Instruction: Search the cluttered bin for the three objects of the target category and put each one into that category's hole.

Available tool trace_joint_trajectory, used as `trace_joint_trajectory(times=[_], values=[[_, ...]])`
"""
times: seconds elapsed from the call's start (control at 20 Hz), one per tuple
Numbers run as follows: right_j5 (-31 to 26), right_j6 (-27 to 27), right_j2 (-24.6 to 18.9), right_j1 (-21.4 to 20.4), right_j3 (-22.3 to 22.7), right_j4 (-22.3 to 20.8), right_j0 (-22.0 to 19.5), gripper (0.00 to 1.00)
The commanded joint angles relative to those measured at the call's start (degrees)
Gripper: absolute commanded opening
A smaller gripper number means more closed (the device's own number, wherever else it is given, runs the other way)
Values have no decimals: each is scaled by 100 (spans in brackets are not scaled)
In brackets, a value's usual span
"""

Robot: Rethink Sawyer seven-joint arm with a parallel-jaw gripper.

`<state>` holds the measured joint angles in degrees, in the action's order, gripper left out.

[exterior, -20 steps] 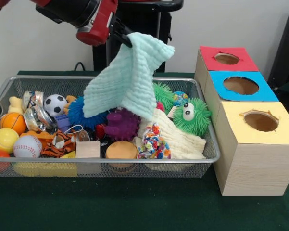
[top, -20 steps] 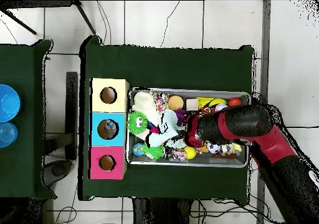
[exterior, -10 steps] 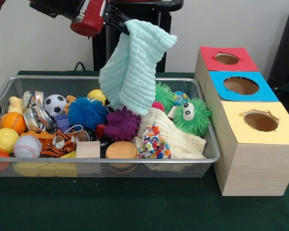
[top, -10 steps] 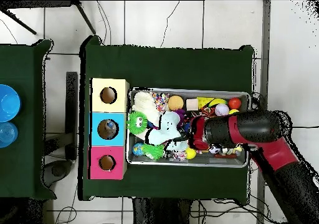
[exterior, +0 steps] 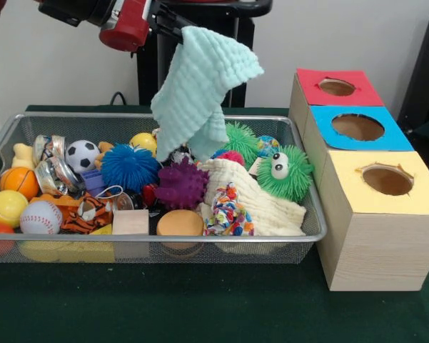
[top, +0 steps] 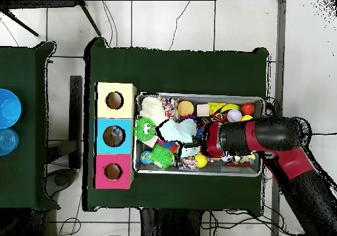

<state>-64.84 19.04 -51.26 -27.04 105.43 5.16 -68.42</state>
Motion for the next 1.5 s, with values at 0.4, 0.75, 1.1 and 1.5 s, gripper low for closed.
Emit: trace_joint_trajectory(times=[0.4, 0.75, 1.1, 1.5], values=[[-244, 274, -289, 206, 167, -47, -8, 0], [-348, 254, -476, 234, 232, 49, -94, 0], [-581, 263, -443, 262, 129, -55, -75, 0], [-1134, 109, -202, 204, -216, -504, 65, 0]])
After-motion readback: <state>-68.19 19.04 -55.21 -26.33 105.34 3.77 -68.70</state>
